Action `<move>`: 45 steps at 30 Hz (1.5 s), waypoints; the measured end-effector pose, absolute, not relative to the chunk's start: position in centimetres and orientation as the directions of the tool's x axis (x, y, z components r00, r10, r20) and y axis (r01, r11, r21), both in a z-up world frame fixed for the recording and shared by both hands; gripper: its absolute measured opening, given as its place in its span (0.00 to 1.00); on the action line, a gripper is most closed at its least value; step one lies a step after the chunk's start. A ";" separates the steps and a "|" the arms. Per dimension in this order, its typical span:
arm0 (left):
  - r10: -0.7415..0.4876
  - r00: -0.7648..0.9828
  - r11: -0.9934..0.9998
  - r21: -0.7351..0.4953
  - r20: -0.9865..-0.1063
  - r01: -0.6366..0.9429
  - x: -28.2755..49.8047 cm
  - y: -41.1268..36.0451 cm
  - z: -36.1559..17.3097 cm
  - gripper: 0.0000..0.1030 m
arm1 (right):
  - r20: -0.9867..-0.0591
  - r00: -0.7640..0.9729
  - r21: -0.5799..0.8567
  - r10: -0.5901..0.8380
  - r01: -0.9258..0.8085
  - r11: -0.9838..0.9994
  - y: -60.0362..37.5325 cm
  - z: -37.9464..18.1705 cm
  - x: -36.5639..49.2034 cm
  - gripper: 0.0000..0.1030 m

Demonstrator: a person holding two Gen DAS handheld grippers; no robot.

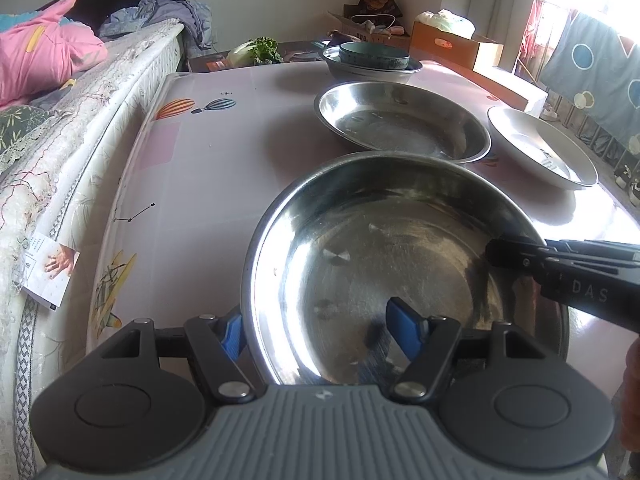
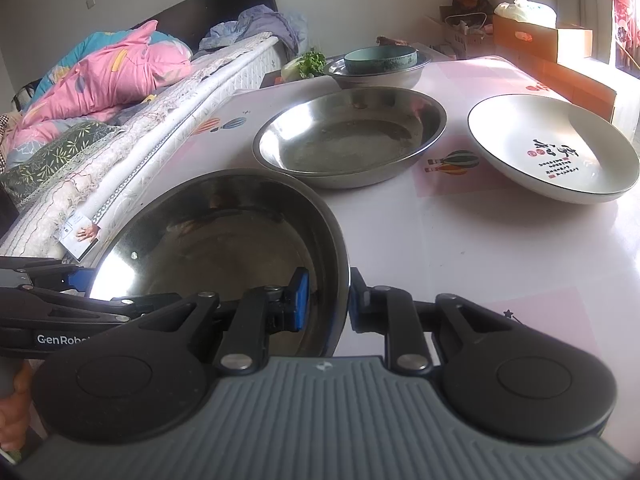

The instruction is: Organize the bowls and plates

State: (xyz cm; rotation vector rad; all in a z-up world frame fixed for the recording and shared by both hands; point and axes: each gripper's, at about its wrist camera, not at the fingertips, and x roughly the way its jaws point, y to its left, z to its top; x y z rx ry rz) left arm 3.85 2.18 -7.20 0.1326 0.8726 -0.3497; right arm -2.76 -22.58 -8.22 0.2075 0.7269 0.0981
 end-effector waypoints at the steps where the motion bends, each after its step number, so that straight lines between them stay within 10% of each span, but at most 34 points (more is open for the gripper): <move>1: -0.246 0.591 0.935 -0.028 -0.768 0.353 3.8 2.2 -7.2 0.69 | -0.648 0.744 0.223 0.161 -0.017 0.975 -22.6 -8.2 -2.8 0.19; 45: -0.247 0.592 0.935 -0.029 -0.767 0.353 3.8 2.2 -7.1 0.69 | -0.646 0.745 0.237 0.165 -0.009 0.971 -22.9 -8.0 -3.2 0.21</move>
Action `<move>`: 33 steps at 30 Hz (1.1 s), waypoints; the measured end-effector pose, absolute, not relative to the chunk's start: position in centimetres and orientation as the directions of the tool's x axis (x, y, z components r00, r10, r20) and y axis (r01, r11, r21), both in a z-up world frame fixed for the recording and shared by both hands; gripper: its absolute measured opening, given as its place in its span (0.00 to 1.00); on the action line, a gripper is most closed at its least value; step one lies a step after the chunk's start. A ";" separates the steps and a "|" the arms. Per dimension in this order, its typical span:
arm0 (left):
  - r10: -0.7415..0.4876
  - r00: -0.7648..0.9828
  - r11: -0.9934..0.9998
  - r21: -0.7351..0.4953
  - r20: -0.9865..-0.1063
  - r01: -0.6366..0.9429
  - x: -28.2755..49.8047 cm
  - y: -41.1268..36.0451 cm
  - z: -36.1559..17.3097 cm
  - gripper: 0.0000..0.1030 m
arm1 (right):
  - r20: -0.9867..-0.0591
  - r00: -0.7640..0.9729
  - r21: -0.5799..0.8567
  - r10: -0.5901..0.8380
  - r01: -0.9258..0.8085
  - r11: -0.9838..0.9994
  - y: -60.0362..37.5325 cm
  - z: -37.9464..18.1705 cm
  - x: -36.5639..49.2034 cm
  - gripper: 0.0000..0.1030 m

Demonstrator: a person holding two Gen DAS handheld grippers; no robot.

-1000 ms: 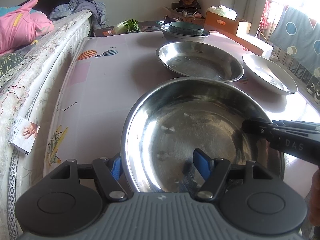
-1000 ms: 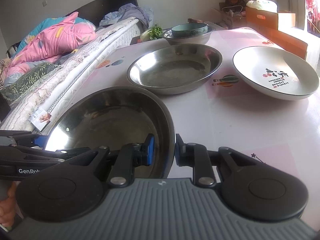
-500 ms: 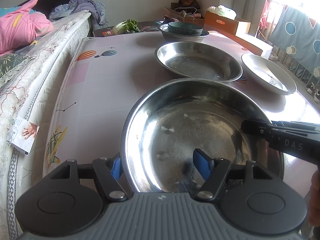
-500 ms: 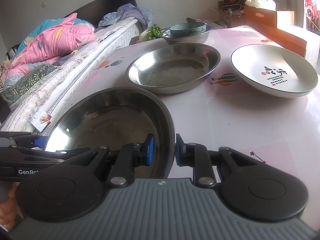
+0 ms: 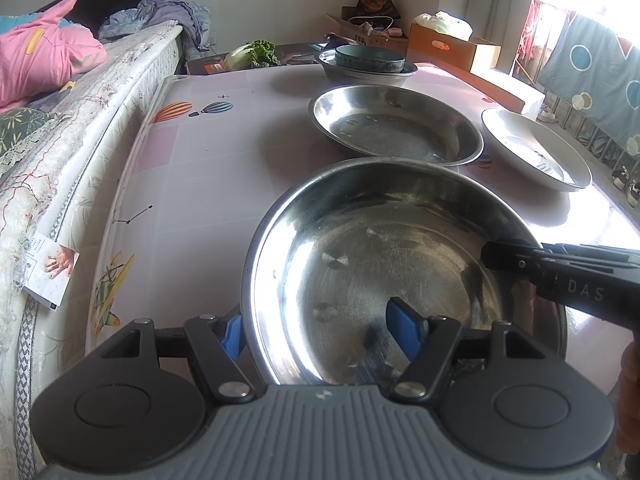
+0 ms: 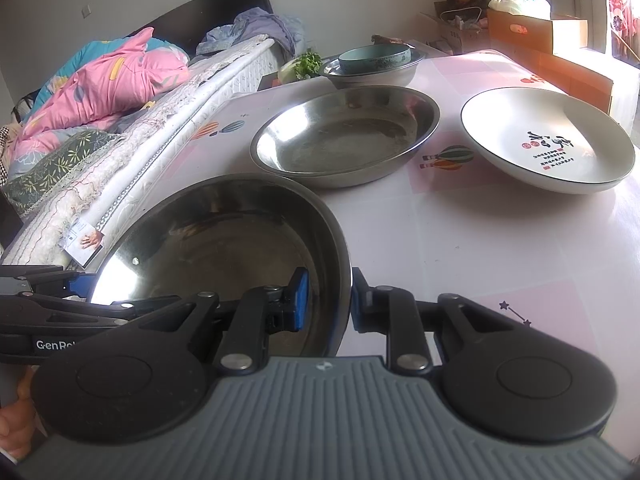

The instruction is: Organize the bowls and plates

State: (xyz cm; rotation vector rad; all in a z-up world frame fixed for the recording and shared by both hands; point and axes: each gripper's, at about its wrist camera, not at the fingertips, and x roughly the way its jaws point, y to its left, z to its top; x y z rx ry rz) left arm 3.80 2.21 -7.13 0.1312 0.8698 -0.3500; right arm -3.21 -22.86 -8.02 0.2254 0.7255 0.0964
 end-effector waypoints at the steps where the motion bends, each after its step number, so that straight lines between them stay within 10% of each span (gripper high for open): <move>1: -0.247 0.593 0.935 -0.029 -0.766 0.353 3.8 2.1 -7.1 0.69 | -0.646 0.745 0.237 0.165 -0.009 0.971 -22.8 -8.0 -3.2 0.21; 33: -0.300 0.639 0.919 -0.035 -0.708 0.393 6.4 -1.0 -2.4 0.69 | -0.589 0.797 0.277 0.131 0.048 0.960 -25.6 -3.6 -1.5 0.21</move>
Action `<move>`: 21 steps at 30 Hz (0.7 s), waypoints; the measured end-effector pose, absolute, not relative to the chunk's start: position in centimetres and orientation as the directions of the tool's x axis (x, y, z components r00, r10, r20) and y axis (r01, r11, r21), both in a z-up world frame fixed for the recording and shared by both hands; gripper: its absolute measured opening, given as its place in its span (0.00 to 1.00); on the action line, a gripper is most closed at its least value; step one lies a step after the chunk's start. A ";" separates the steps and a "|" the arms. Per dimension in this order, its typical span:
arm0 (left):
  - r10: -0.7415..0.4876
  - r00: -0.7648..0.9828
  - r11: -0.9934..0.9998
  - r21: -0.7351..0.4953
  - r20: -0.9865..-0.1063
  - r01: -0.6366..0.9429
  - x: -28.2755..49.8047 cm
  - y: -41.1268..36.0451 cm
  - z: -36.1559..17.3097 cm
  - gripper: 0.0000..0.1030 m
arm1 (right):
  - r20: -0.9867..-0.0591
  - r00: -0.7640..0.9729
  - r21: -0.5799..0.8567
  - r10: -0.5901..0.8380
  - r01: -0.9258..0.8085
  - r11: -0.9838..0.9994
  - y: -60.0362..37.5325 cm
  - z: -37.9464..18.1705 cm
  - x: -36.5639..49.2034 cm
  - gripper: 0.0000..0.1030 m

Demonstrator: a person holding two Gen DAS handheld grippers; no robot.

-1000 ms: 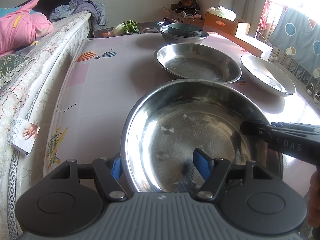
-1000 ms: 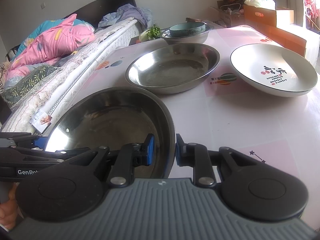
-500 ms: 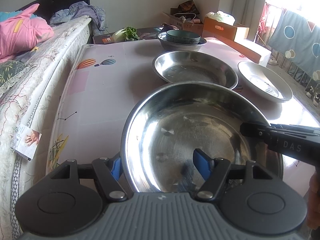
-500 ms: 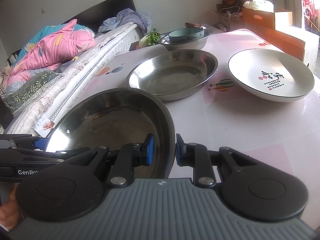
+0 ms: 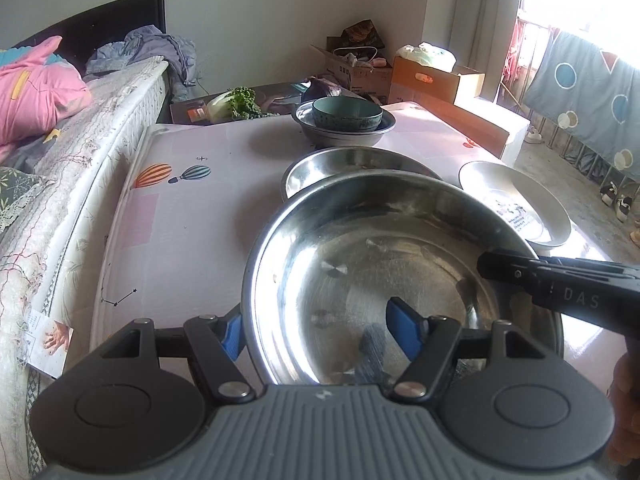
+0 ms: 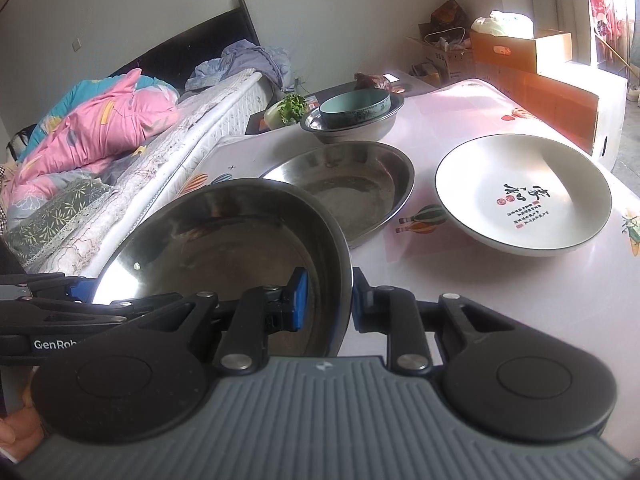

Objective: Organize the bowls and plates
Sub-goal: 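Lower the held steel plate onto the other steel plate with both tools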

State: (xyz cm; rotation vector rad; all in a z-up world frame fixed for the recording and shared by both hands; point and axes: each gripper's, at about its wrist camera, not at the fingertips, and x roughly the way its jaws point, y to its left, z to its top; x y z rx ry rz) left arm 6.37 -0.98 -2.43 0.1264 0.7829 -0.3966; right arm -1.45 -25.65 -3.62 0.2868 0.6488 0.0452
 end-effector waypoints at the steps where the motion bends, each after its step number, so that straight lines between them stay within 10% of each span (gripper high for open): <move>1: -0.304 0.639 0.917 -0.036 -0.706 0.397 6.7 -1.2 -2.3 0.69 | -0.588 0.798 0.278 0.128 0.051 0.959 -25.8 -3.5 -1.2 0.21; 21: -0.331 0.604 0.904 -0.060 -0.725 0.424 14.0 -5.1 -2.7 0.69 | -0.625 0.773 0.303 0.108 0.113 0.946 -30.0 -3.6 5.5 0.25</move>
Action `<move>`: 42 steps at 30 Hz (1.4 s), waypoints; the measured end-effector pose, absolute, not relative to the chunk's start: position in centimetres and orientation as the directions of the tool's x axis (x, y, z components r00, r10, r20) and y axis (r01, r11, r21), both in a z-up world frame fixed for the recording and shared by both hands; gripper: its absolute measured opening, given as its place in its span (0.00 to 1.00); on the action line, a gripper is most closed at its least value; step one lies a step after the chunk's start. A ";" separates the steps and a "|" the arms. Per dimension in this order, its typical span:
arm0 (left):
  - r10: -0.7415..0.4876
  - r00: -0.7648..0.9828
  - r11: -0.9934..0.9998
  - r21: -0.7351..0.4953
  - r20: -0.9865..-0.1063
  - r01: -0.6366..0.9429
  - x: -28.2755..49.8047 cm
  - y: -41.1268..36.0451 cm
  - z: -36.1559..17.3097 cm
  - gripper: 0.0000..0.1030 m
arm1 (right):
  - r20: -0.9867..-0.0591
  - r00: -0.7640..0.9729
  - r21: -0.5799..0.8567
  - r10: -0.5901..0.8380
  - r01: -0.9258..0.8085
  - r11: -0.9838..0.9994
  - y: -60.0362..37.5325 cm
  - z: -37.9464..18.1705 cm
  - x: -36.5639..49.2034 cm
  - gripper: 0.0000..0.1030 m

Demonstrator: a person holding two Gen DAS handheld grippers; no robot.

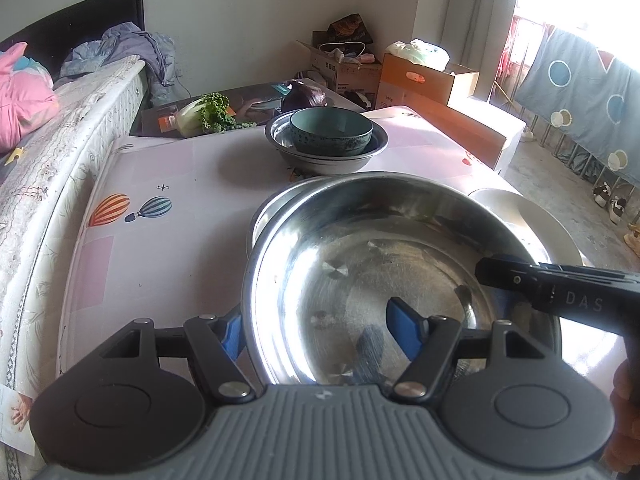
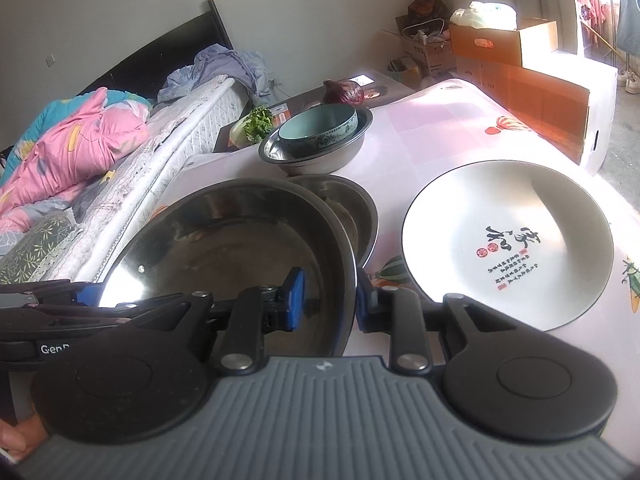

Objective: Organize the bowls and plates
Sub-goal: 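Lower the held steel plate onto the other steel plate with both tools, then open both tools and move them to the white ceramic plate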

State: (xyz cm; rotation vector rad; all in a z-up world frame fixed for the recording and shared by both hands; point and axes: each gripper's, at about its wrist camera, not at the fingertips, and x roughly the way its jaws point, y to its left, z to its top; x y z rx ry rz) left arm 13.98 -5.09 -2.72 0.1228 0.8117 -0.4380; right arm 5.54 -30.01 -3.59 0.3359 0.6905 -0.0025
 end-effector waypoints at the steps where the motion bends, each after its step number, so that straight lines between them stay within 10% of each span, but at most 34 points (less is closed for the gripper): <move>1: -0.329 0.604 0.905 -0.058 -0.726 0.422 14.4 -5.2 -2.8 0.69 | -0.631 0.768 0.304 0.110 0.114 0.946 -30.1 -3.7 6.0 0.26; 42: -0.318 0.647 0.912 -0.038 -0.693 0.408 14.7 -5.8 -1.9 0.72 | -0.595 0.797 0.362 0.102 0.153 0.920 -34.0 -4.9 6.0 0.45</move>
